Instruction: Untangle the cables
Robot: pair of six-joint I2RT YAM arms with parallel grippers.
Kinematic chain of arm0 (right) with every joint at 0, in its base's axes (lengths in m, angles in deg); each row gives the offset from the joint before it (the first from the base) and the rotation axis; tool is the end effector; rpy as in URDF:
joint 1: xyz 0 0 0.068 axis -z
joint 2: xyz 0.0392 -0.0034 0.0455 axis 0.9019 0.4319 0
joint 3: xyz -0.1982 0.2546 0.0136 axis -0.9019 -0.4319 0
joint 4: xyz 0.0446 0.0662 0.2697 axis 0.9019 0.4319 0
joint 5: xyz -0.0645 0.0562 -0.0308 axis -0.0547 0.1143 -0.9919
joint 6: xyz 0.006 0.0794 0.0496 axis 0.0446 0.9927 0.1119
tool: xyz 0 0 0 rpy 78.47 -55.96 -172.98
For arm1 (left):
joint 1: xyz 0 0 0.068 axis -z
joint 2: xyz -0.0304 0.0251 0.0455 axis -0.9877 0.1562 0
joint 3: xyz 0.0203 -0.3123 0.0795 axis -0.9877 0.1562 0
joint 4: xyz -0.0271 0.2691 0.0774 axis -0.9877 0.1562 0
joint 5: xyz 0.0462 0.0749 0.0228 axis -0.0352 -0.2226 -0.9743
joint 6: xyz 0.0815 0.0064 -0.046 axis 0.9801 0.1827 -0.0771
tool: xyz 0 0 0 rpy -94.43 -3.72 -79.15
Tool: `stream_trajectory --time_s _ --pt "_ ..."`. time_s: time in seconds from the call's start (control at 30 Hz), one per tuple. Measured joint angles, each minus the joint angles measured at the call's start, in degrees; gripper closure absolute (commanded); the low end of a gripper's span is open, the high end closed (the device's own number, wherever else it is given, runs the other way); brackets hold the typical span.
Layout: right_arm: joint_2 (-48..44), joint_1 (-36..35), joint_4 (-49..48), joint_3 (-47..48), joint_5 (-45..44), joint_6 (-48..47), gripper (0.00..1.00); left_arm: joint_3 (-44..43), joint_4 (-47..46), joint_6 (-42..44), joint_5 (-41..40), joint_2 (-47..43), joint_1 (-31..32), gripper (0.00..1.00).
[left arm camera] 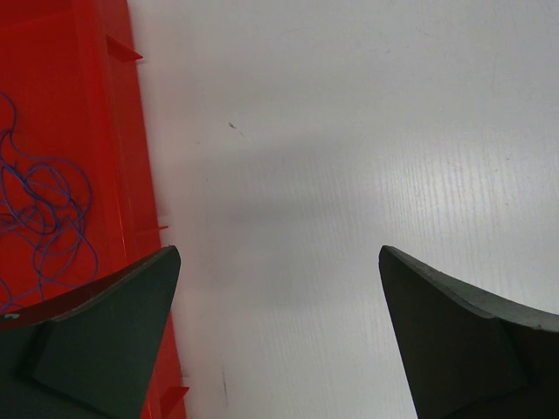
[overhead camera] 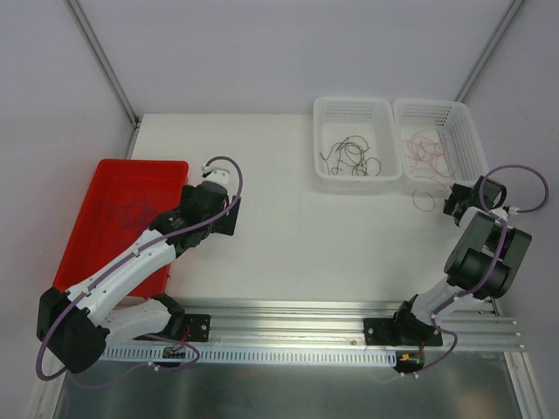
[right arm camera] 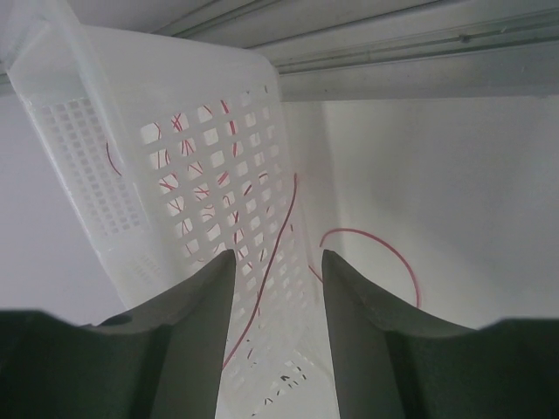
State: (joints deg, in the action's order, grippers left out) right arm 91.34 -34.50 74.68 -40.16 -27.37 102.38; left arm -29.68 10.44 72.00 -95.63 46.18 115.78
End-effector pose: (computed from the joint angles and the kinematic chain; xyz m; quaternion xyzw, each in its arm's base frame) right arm 0.3490 -0.1997 0.1925 0.6495 0.5948 0.1489 0.4497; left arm 0.2295 -0.1148 0.2922 0.1019 0.8827 0.0311 0.4578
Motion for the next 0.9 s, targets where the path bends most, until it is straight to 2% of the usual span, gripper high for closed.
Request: stream_trajectory --time_s 0.3,0.43,0.47,0.53,0.67,0.73,0.9 --pt "3.5 -0.9 -2.1 1.0 1.2 1.5 0.55 0.0 0.0 0.0 0.0 0.0 0.0 0.01" --pt "4.6 -1.0 -2.6 1.5 1.7 1.9 0.66 0.0 0.0 0.1 0.0 0.0 0.0 0.01" --pt "4.6 -1.1 -2.8 1.5 1.8 2.1 0.72 0.0 0.0 0.1 0.0 0.0 0.0 0.01" --pt "4.6 -1.2 -3.1 1.5 1.9 2.3 0.78 0.0 0.0 0.1 0.1 0.0 0.0 0.01" --pt "4.6 -1.4 -3.5 1.5 2.3 2.6 0.96 0.0 0.0 0.1 0.1 0.0 0.0 0.01" --pt "4.6 -1.4 -3.5 1.5 2.5 2.7 0.99 0.0 0.0 0.1 0.1 0.0 0.0 0.01" --pt "3.2 -1.4 -2.0 1.5 3.2 2.6 0.99 0.0 0.0 0.1 0.1 0.0 0.0 0.01"
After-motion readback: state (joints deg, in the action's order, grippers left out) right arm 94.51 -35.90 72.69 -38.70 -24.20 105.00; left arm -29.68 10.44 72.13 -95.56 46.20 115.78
